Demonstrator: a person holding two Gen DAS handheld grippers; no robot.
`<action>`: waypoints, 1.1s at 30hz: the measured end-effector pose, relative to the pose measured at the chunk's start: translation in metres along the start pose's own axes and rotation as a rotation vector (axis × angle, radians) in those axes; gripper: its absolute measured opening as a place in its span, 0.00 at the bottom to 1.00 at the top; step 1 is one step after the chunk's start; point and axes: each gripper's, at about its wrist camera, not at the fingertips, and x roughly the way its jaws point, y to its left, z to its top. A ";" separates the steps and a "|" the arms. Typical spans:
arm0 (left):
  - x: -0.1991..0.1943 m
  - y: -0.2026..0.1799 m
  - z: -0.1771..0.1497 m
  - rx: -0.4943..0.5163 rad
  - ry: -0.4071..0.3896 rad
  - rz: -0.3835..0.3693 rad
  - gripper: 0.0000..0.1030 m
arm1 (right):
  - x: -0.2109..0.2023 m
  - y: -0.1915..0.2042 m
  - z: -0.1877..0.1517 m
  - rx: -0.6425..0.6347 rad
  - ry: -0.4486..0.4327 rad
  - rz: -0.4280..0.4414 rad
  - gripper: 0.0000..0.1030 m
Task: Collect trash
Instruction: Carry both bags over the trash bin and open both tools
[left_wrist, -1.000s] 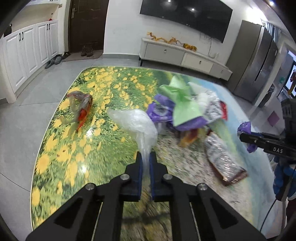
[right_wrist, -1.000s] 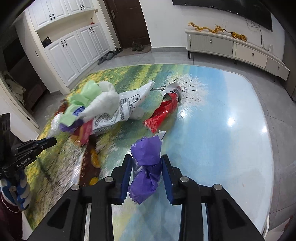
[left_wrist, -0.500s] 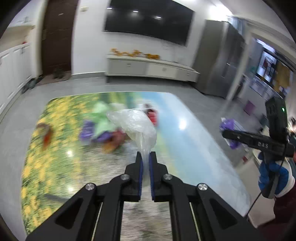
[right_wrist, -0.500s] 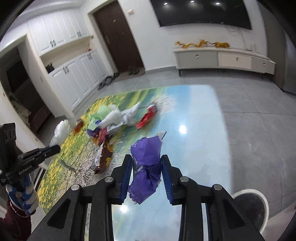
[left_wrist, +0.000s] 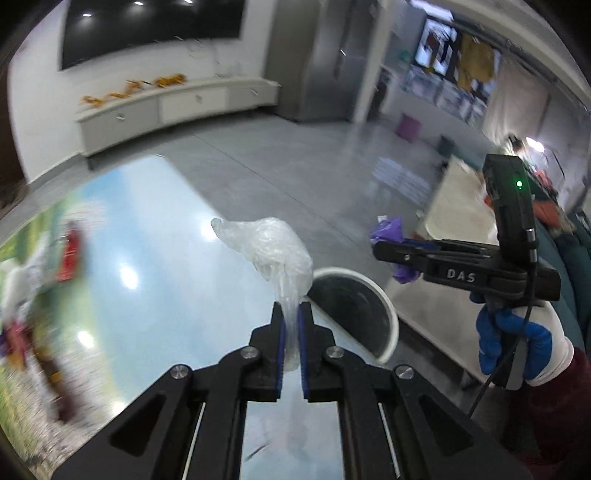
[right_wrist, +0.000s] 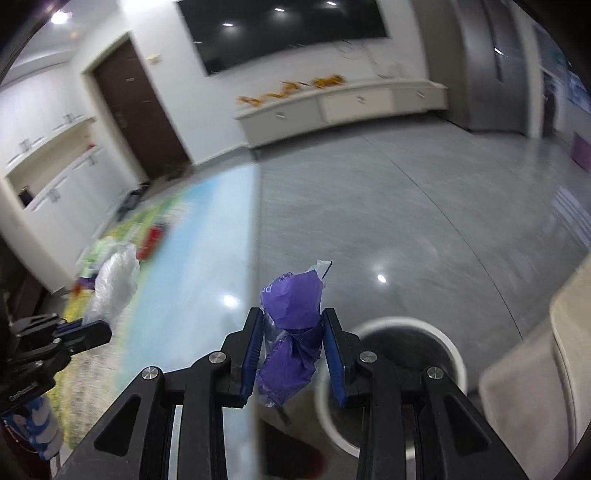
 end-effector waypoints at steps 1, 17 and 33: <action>0.007 -0.005 0.004 0.009 0.016 -0.007 0.06 | 0.002 -0.012 -0.002 0.020 0.009 -0.011 0.30; 0.126 -0.066 0.040 0.021 0.252 -0.131 0.07 | 0.041 -0.111 -0.039 0.243 0.125 -0.077 0.31; 0.113 -0.061 0.043 -0.057 0.208 -0.184 0.48 | 0.029 -0.129 -0.052 0.314 0.119 -0.118 0.48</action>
